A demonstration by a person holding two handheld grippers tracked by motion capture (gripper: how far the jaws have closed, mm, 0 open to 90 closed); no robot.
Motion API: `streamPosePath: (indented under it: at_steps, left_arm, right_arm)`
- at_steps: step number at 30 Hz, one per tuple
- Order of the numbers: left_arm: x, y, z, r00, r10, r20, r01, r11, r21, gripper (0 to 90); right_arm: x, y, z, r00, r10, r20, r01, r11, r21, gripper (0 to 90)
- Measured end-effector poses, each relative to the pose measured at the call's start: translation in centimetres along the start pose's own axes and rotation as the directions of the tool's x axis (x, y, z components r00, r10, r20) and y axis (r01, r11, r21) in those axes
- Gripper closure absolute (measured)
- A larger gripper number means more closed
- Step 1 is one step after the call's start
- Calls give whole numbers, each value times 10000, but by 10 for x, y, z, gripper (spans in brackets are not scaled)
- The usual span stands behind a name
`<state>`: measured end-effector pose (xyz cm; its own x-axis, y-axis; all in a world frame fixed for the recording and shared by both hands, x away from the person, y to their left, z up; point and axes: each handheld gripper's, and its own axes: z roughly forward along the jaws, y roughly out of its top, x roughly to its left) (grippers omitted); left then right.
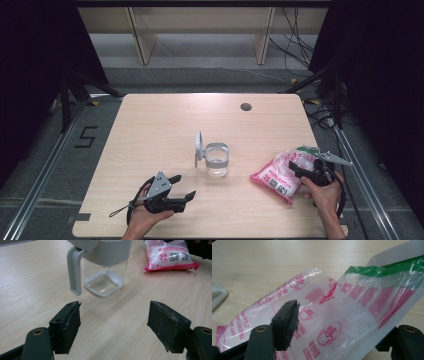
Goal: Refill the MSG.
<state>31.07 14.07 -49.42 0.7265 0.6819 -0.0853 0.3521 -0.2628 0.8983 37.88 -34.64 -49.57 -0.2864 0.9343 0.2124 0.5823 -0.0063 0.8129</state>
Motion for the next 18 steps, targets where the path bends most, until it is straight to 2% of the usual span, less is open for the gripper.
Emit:
streamPosePath:
  at_steps: [1,2,3,4,5,6,7,9,10,11,13,16,17,18]
  left_arm:
    - [2,0,0,9999,141,-19,-141,9998,125,253]
    - [2,0,0,9999,141,-19,-141,9998,125,253]
    - [0,0,0,10000,-29,12,29,10000,-15,253]
    - [0,0,0,10000,42,12,-42,10000,-10,253]
    - [0,0,0,10000,42,12,-42,10000,-10,253]
    - [-1,-1,1,10000,-70,-16,70,10000,-17,254]
    - [-1,-1,1,10000,-34,76,34,10000,-21,254]
    - [-1,-1,2,10000,-45,82,45,10000,-32,254]
    - [-1,-1,1,10000,-25,67,25,10000,-18,254]
    - [-1,0,1,10000,-4,76,4,10000,-18,254]
    - [-1,-1,1,10000,-20,69,20,10000,-15,254]
    - [-1,0,0,10000,13,-29,-13,10000,37,255]
    - [-1,0,0,10000,3,-20,-3,10000,30,255]
    - [-1,0,0,10000,3,-20,-3,10000,30,256]
  right_arm:
    - [3,0,0,9992,409,21,-409,9990,150,363]
    - [-1,1,1,9999,31,-121,-30,9999,100,375]
    - [-1,1,1,9999,8,115,-11,9997,253,387]
    - [1,1,1,9995,254,208,-261,9989,377,410]
    - [1,1,1,9995,254,208,-261,9989,377,410]
    - [-2,2,1,9999,63,-112,-59,9993,377,456]
    - [0,2,1,9995,330,-37,-328,9988,373,474]
    - [1,2,1,9992,397,47,-399,9982,443,491]
    - [3,2,2,9964,850,40,-851,9957,361,516]
    - [-4,2,4,9998,141,-125,-138,9996,239,526]
    - [-4,2,4,9998,184,56,-186,9994,308,530]
    - [-6,3,5,10000,-84,50,81,9982,595,586]
    - [-2,3,5,9995,290,76,-294,9980,552,628]
    - [-3,3,5,10000,53,77,-55,9995,299,669]
